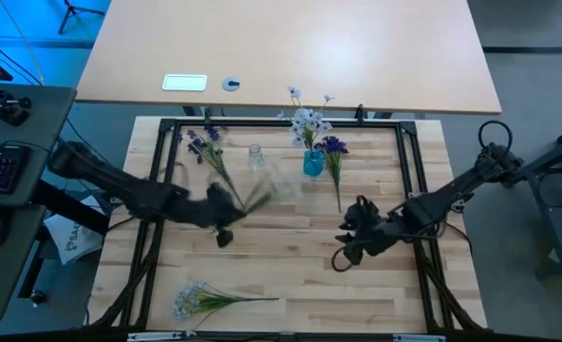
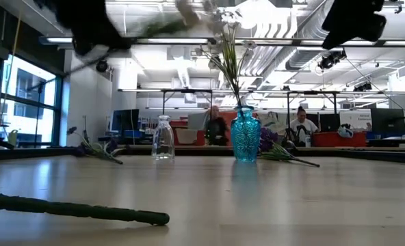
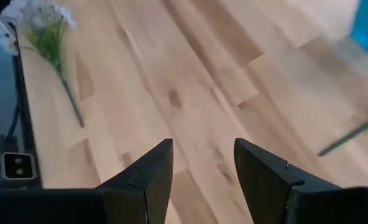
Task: Sort flowers into vase by color
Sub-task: Put the top white flowers into the blue vase, then put the white flowers into the blue vase
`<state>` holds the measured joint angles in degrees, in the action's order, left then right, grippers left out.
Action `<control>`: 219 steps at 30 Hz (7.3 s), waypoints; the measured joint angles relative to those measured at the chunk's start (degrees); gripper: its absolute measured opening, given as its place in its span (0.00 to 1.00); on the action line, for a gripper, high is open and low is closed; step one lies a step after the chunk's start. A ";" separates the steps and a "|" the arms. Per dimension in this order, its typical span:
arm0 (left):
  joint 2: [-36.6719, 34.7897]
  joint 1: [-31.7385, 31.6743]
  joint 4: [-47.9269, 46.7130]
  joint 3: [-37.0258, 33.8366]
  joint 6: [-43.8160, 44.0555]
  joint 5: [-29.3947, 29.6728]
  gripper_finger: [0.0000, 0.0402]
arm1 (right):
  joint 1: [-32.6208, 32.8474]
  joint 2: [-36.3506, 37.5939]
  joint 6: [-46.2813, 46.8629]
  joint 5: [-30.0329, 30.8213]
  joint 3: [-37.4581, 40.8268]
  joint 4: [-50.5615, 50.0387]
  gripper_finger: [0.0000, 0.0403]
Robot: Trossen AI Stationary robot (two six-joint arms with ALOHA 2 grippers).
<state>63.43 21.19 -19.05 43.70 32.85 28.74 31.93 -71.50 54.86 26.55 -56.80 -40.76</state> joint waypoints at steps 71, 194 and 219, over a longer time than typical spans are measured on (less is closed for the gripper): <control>30.57 -12.24 61.68 13.18 -20.35 -17.01 0.00 | -13.32 -0.90 -27.89 -0.68 9.84 66.99 0.62; -19.99 -3.19 38.71 -16.24 -13.79 9.89 0.32 | -49.95 18.70 -42.87 -15.59 26.40 55.53 0.83; 0.46 9.16 -0.34 -4.04 3.23 -26.65 0.31 | -26.26 25.48 -9.39 -22.94 26.39 56.34 0.83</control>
<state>63.89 30.34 -19.39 39.66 36.08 2.09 5.67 -46.02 45.47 3.61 -30.41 15.58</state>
